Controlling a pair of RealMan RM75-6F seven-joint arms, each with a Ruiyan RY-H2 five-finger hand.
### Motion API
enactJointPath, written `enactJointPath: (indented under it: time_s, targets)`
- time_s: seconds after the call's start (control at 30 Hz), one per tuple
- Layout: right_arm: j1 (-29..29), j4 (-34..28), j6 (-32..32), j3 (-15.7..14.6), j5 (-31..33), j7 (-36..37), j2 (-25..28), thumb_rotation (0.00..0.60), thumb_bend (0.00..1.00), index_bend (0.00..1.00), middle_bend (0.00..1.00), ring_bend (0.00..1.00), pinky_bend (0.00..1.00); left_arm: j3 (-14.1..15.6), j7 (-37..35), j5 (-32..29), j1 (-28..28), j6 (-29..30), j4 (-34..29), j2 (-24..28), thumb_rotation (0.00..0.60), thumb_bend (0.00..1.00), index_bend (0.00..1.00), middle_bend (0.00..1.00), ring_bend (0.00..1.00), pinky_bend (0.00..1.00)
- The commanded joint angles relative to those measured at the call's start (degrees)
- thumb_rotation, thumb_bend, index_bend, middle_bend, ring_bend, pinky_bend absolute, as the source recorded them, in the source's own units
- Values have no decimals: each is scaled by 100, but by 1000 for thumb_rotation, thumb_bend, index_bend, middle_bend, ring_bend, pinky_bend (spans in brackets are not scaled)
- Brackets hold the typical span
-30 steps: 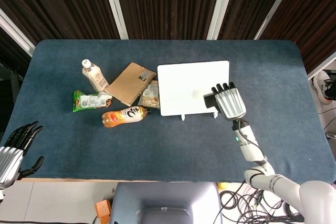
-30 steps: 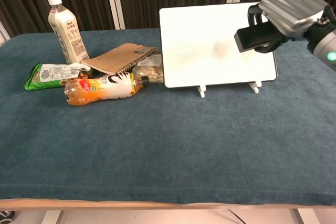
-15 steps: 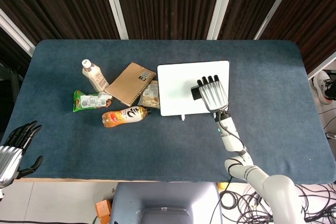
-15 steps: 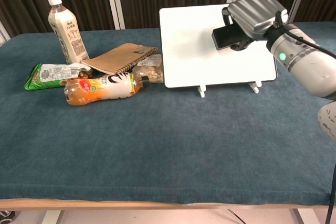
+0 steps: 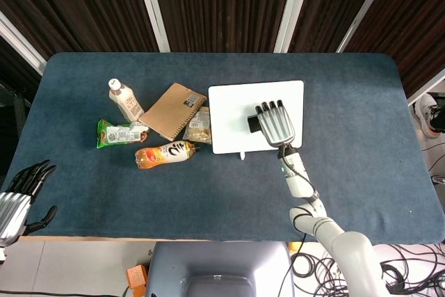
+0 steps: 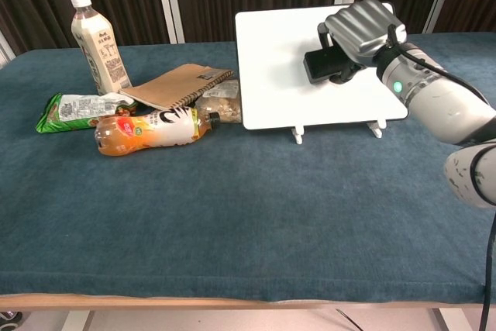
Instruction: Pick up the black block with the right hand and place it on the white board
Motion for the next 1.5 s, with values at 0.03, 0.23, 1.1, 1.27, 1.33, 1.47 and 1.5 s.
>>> enactJointPath:
  time_s: [0.03,0.23,1.1,1.27,1.33,1.47,1.5]
  targets:
    - [22,64,44,-11,9,72,-6,600,194,618,440,467,553,5,23,-14,4,-7,-38,23,600,370,0,0,0,95]
    - [6,80,56,-8,81,185,25,600,194,391,254,376,529,0,-21,1,24,48,-60,41,600,371,0,0,0,95]
    - [-1097,-2092,1277,-364,-2,185,946,600,194,0,0,67,277,-10,-171,56,107,235,-92,141,600,371,0,0,0,96]
    - [-2366,-4940,2164,-1008,-232,-71,2627,600,194,0,0,9,203,2,-201,109,164,350,-109,188,600,371,0,0,0,96]
    - [-2898,-5934,2543,-1346,-348,-83,3373,600,194,0,0,0,152,8,-195,141,186,399,-115,201,600,370,0,0,0,96]
    - [-3783,-6655,3268,-1981,-657,63,4246,600,194,0,0,0,47,18,-119,171,205,424,-127,206,600,372,0,0,0,96]
    - [-4023,-6733,3375,-2182,-689,93,4423,600,193,0,0,0,27,22,-64,164,199,396,-132,210,600,374,0,0,0,96]
